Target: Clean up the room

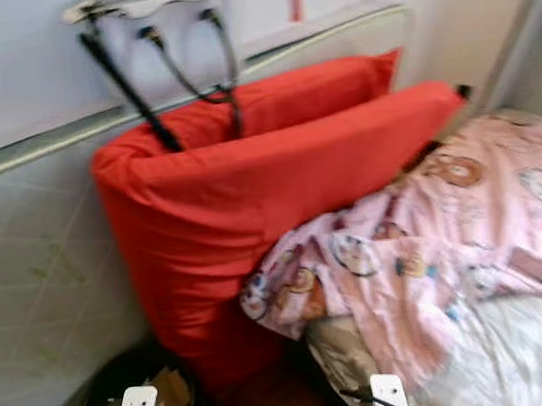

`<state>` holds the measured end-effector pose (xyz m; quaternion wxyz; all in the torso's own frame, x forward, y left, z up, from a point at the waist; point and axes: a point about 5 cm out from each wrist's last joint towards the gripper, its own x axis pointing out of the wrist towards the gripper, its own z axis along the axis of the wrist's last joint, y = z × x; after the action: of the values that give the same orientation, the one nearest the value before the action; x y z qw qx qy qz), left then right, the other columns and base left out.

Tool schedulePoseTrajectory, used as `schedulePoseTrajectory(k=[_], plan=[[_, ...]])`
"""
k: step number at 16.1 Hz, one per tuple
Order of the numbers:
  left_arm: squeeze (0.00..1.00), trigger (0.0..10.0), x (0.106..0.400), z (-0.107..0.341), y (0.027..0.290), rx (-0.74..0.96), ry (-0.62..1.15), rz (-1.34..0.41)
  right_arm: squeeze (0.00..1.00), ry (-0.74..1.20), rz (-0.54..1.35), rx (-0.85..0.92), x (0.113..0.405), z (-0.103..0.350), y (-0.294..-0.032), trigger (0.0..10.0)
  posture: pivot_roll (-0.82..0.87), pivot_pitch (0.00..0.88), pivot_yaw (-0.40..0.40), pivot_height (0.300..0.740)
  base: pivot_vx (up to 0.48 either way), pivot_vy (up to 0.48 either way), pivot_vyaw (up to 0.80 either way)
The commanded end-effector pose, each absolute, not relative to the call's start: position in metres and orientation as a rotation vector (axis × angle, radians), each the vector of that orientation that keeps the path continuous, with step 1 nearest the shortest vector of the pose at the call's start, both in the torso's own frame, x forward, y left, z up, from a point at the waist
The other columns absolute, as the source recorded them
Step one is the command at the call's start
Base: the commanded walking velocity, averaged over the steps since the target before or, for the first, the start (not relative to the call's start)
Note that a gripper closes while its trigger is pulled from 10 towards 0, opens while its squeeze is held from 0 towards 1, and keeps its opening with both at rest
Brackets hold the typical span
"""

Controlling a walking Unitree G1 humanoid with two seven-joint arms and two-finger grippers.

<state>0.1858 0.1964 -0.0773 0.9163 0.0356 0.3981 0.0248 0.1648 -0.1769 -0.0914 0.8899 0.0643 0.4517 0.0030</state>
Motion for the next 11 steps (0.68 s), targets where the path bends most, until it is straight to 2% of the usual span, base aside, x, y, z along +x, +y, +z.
schedulePoseTrajectory(k=[1, 6, 11], plan=[[0.0, 10.0, 0.186, -0.078, 0.197, 0.075, 0.825, 0.044, 0.0, 0.923, -0.005, 0.142, 0.166, -0.09, -0.18, 10.0, 0.06, 0.0, -0.011, 0.74, 0.334, 0.0, 0.0], [0.0, 10.0, 0.187, -0.077, 0.196, 0.071, 0.815, 0.044, 0.0, 0.924, -0.009, 0.142, 0.167, -0.09, -0.181, 10.0, 0.06, 0.0, -0.012, 0.74, 0.337, 0.0, 0.0], [0.0, 10.0, 0.204, -0.066, 0.197, 0.026, 0.729, 0.063, 0.0, 0.88, 0.013, 0.161, 0.179, -0.086, -0.161, 10.0, 0.06, 0.0, -0.014, 0.74, 0.0, 0.0, 0.0]])
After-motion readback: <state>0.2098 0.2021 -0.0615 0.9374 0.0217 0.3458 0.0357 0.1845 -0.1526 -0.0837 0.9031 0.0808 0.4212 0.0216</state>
